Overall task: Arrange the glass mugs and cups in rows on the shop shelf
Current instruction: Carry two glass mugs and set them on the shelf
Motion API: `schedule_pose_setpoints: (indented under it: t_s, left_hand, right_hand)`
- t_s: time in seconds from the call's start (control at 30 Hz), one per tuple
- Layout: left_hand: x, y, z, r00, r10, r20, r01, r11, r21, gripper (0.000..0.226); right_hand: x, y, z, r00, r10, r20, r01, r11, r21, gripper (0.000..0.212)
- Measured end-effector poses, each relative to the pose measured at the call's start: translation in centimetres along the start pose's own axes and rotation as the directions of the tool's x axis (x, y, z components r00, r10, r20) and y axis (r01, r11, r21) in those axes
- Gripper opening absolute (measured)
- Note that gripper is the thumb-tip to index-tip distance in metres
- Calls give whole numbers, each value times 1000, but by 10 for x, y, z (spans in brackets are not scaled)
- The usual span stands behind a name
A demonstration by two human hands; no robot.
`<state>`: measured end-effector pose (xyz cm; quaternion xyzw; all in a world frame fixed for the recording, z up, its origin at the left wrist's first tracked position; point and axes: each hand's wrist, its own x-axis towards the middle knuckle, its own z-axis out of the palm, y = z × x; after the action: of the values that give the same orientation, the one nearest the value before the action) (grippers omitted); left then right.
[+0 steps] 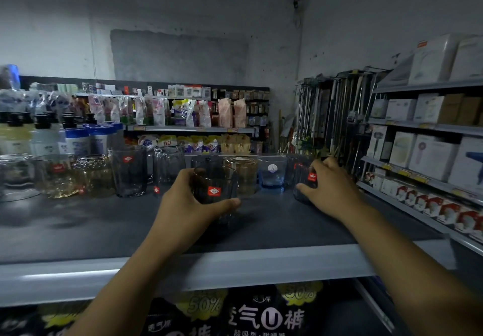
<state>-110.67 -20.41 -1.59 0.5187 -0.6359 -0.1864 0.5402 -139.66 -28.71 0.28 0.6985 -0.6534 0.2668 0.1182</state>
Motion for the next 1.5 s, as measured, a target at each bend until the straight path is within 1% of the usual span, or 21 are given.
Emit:
schedule_pose_setpoints:
  t_s: [0.17,0.27,0.33,0.4,0.43,0.47,0.5,0.53,0.57,0.63,0.67,0.73,0.8,0.87,0.93,1.03,1.1,1.2,1.33,1.43,1.5]
  left_hand:
    - [0,0,0,1000,6,7,-7,1000,7,90]
    - [0,0,0,1000,3,7,-3,1000,4,88]
    - [0,1,0,1000,1,2,-1,1000,5,85]
    - [2,1,1,1000,-10,3,10,1000,-8,83]
    - [3,1,0,1000,-19,11,19,1000,-22,83]
    - [4,1,-3,999,-26,25,27,999,-38,85]
    - [5,1,-7,999,-31,43,33,998,-54,87]
    - [5,2,-13,998,-31,61,35,997,-66,89]
    - [4,2,-22,997,-23,78,28,997,-72,90]
    - [2,2,-45,996,-4,94,13,995,-100,86]
    - [1,0,-62,996,-4,93,15,992,-122,83]
    - [0,-5,-90,995,-10,96,24,988,-150,80]
    - [-2,-15,-129,994,-17,107,37,982,-184,73]
    - [-2,-31,-170,993,-7,121,33,976,-213,59]
    - [-2,-51,-212,994,0,112,23,979,-203,49]
    - [2,-88,-278,995,12,102,5,987,-161,51]
    - [2,-112,-322,993,15,117,5,986,-169,45]
    - [4,-143,-387,989,8,151,16,987,-159,38]
    - [14,-178,-472,961,-17,275,48,993,-106,48]
    - [25,-198,-516,937,-32,348,55,997,-58,58]
    - [33,-206,-531,928,-26,372,43,998,-35,57]
  right_hand:
    - [3,0,1,999,21,33,-21,1000,-22,59]
    - [2,0,1,999,34,35,-31,996,-89,64]
    - [-2,-4,-2,999,28,-28,-33,983,-180,65]
    - [-9,-15,-8,990,-51,-133,8,954,-301,62]
    - [-13,-25,-12,981,-107,-160,51,945,-322,59]
    - [-17,-37,-15,972,-166,-167,111,948,-297,54]
    - [-22,-52,-17,964,-217,-156,181,958,-221,48]
    - [-28,-68,-19,958,-252,-134,244,967,-76,42]
    - [-33,-85,-21,960,-264,-92,274,954,121,36]
    - [-45,-121,-24,962,-270,34,215,831,513,29]
    - [-50,-142,-23,953,-282,108,149,750,645,30]
    - [-58,-172,-19,921,-320,221,32,629,777,37]
    - [-64,-213,-11,887,-377,266,-5,568,823,48]
    - [-69,-258,1,862,-428,271,6,544,839,61]
    - [-74,-308,15,858,-448,252,23,523,852,67]
    - [-81,-389,39,885,-429,182,64,499,864,52]
    - [-84,-440,54,890,-424,167,72,493,867,39]
    - [-87,-509,67,884,-433,178,56,475,878,43]
    - [-90,-583,76,872,-433,226,19,492,870,45]
    - [-93,-624,79,871,-424,250,-4,502,865,64]
    - [-93,-641,84,871,-409,273,-24,519,854,73]
